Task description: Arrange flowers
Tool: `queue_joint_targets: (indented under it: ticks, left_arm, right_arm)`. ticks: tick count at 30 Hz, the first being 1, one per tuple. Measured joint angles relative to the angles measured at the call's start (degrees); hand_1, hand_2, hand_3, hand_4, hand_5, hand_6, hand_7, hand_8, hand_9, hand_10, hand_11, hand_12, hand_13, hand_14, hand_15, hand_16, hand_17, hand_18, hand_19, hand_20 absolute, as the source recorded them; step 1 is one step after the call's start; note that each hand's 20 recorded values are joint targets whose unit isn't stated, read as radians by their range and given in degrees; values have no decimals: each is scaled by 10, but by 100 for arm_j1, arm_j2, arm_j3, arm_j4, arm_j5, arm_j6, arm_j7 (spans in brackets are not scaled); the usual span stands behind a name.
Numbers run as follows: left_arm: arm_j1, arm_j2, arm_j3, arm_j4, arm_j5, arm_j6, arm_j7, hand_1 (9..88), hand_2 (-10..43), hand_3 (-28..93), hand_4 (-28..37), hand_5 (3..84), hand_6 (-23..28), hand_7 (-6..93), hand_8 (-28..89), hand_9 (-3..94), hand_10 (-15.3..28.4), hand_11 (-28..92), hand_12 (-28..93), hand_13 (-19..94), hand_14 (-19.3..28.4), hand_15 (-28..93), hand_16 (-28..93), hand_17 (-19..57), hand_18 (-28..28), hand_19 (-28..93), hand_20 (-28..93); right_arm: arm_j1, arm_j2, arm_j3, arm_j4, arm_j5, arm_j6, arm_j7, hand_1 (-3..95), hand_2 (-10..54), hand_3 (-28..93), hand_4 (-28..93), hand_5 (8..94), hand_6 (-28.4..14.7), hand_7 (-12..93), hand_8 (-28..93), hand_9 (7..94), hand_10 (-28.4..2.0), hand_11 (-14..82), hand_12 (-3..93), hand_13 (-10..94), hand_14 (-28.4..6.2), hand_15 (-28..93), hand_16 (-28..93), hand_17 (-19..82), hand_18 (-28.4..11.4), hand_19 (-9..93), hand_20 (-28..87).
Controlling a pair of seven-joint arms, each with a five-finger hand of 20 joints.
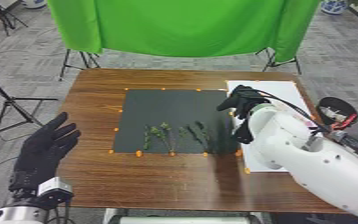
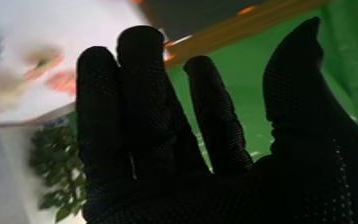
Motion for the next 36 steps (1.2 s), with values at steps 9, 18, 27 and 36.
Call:
queue_joint_targets:
  ticks: [9, 18, 27, 36]
  left_arm:
    - [-40, -99, -31, -3, 173, -10, -208, 303, 71, 656, -206, 387, 102, 97, -77, 318, 187, 284, 108, 176, 233, 476, -111, -102, 203, 417, 72]
    - [-40, -92, -11, -3, 128, -7, -126, 303, 71, 656, -206, 387, 102, 97, -77, 318, 188, 284, 108, 176, 233, 475, -111, -102, 203, 416, 72]
    - [-83, -44, 35, -1, 83, -8, -75, 303, 71, 656, -206, 387, 102, 97, -77, 318, 188, 286, 108, 176, 233, 475, -111, -102, 203, 417, 73]
    - [-88, -52, 31, -1, 86, -9, -86, 303, 71, 656, -205, 387, 102, 97, -77, 318, 187, 285, 107, 176, 234, 475, -112, -102, 203, 418, 72]
  right_arm:
    - [173, 347, 127, 373, -13, -569, 524, 345, 0, 759, -201, 524, -75, 197, -101, 502, -211, 167, 148, 626, -149, 703, 77, 470, -164, 932, -38]
    - [-3, 468, 333, 462, 26, -984, 692, 359, -1, 755, -201, 544, -68, 197, -100, 530, -214, 170, 147, 641, -146, 709, 78, 476, -166, 932, -17]
    - [7, 424, 297, 646, 167, -1057, 795, 366, -4, 757, -200, 550, -65, 197, -101, 540, -216, 168, 146, 645, -149, 709, 79, 476, -171, 932, 0]
    - [-41, 393, 288, 716, 211, -1148, 859, 376, -6, 756, -203, 557, -58, 195, -101, 559, -212, 174, 146, 651, -145, 708, 79, 474, -174, 932, 12]
